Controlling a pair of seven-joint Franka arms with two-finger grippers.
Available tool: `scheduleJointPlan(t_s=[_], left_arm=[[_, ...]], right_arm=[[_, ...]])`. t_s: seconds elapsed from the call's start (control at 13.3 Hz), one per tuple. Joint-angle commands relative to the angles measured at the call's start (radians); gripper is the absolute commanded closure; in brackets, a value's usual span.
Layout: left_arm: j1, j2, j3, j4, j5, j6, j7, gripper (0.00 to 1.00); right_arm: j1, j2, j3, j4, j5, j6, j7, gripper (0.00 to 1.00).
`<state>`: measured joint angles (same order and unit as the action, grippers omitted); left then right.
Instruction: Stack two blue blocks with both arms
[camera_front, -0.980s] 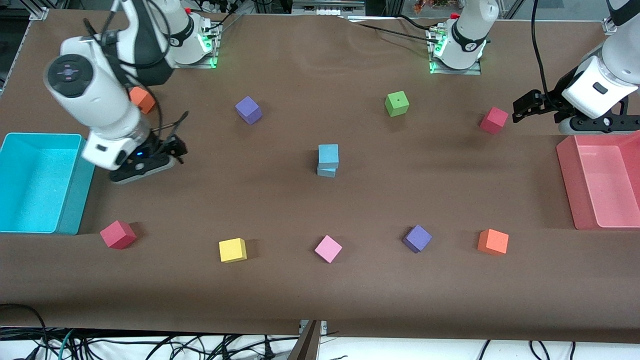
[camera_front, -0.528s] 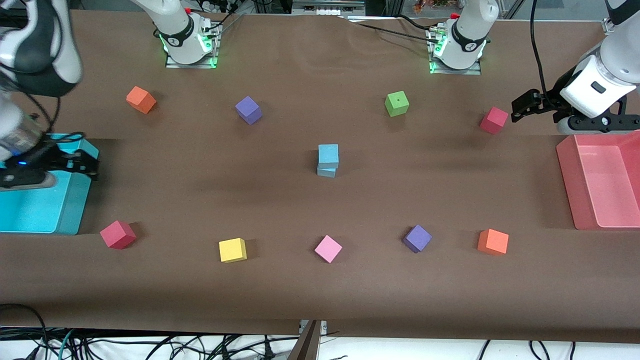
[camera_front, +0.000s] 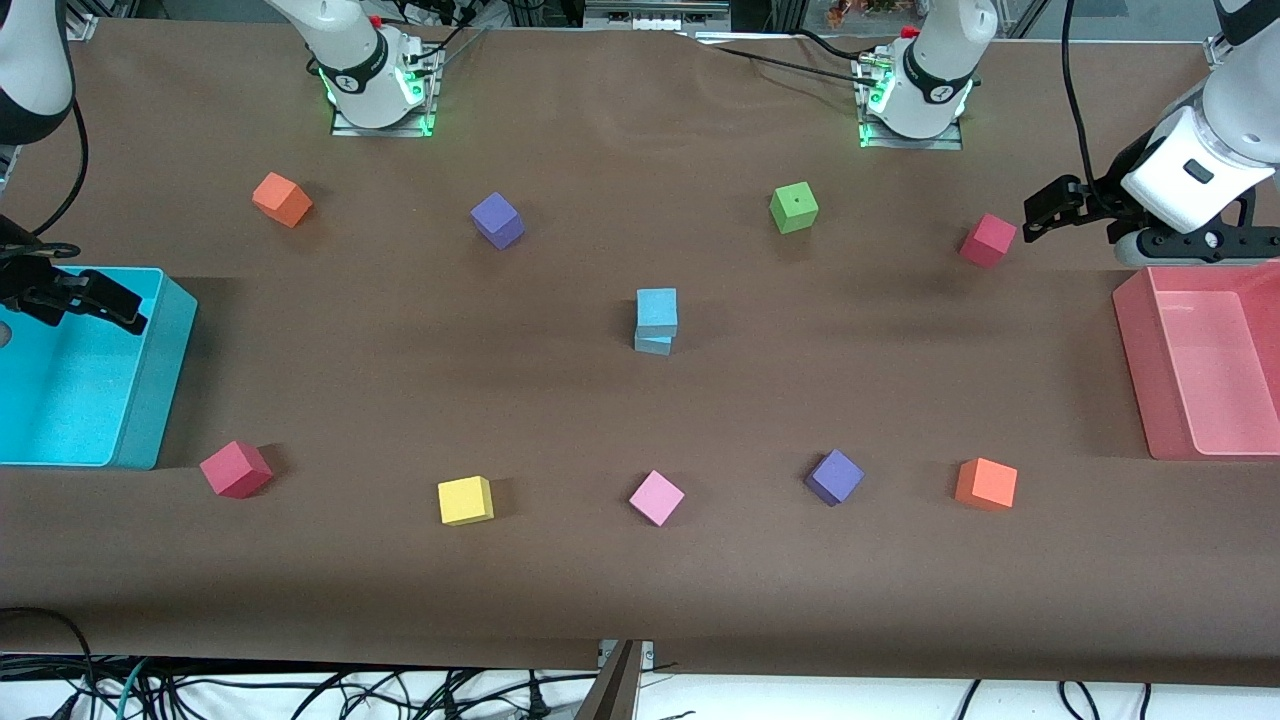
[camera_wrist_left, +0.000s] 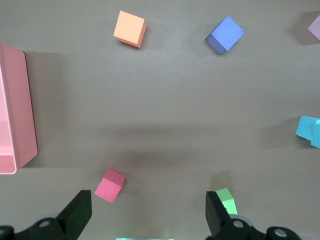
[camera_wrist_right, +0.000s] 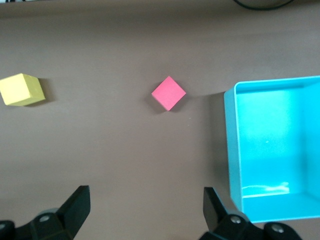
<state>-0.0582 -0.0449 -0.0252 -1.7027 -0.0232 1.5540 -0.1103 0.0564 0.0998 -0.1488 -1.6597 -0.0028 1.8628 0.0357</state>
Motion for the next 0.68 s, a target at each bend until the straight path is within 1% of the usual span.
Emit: scheduleJointPlan(t_s=[0.0, 0.23, 0.6], left_arm=[[0.012, 0.002, -0.006, 0.021, -0.001, -0.023, 0.021, 0.00], [0.012, 0.002, -0.006, 0.021, -0.001, -0.023, 0.021, 0.00], [0.012, 0.002, -0.006, 0.021, -0.003, -0.025, 0.021, 0.00]], right_arm=[[-0.043, -0.002, 0.055, 0.011, 0.021, -0.030, 0.072, 0.00], [-0.035, 0.029, 0.055, 0.047, 0.012, -0.047, 0.066, 0.00], [-0.041, 0.035, 0.051, 0.048, 0.021, -0.047, 0.064, 0.00]])
